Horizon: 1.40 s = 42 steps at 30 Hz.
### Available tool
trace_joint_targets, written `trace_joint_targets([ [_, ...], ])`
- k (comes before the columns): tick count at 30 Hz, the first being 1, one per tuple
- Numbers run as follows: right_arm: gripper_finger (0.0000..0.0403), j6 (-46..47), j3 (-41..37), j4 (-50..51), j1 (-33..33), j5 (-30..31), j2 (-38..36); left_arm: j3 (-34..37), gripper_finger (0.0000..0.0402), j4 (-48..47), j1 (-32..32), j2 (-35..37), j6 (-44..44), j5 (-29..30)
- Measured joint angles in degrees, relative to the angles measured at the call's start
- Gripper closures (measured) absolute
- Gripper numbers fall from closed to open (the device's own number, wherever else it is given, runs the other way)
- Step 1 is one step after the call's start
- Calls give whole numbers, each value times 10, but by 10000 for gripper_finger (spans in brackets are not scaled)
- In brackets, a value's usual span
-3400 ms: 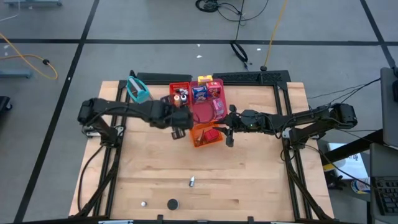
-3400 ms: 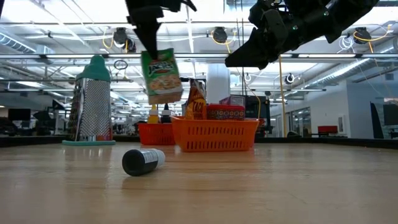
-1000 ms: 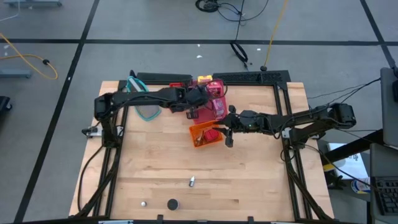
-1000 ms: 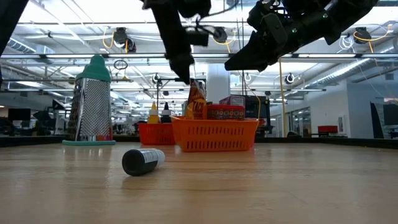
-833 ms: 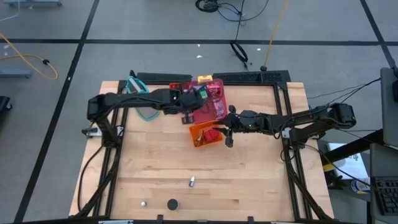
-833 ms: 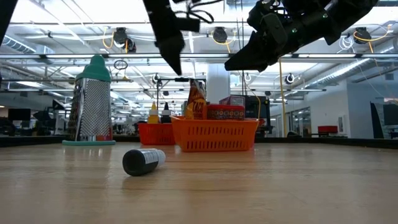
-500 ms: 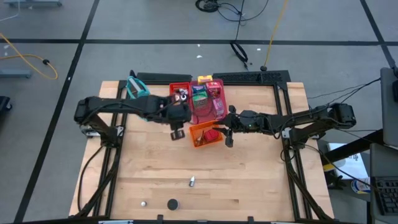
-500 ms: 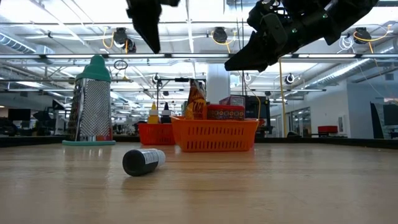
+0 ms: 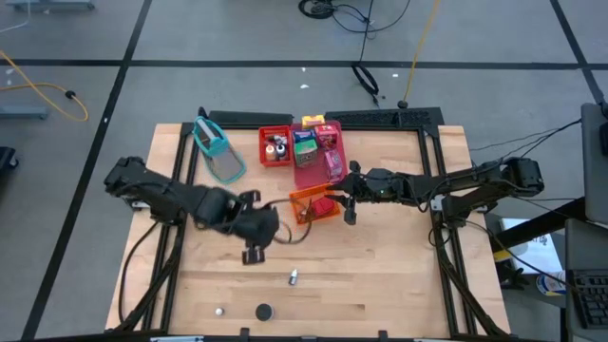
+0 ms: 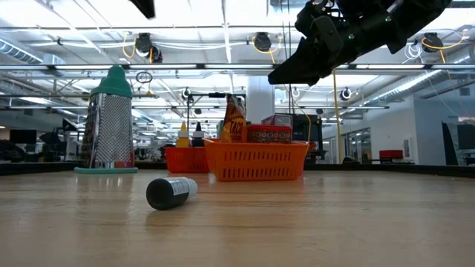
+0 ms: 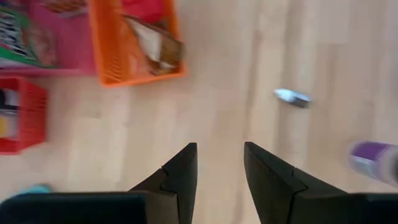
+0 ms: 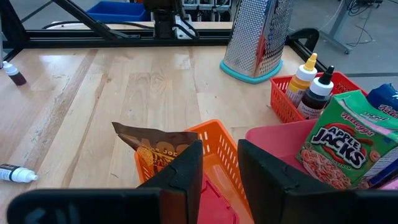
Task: Pick & Place Kitchen Items
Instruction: Put the purple spice bottle into the orange bin
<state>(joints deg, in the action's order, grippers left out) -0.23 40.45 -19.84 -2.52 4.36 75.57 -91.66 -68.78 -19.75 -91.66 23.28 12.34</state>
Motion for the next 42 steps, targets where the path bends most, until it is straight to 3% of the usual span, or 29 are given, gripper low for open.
trace_joint_targets([
  [10,310,0,0,0,0,0,0,18,268,82,-139,-9,125,-1],
  [17,310,0,0,0,0,0,0,82,267,197,-210,-10,155,61],
  [22,310,0,0,0,0,0,0,128,247,244,-233,-10,179,92],
  [31,310,11,0,0,0,0,0,215,171,331,-254,-10,238,77],
  [42,310,11,0,0,0,0,0,227,131,361,-281,-10,259,57],
])
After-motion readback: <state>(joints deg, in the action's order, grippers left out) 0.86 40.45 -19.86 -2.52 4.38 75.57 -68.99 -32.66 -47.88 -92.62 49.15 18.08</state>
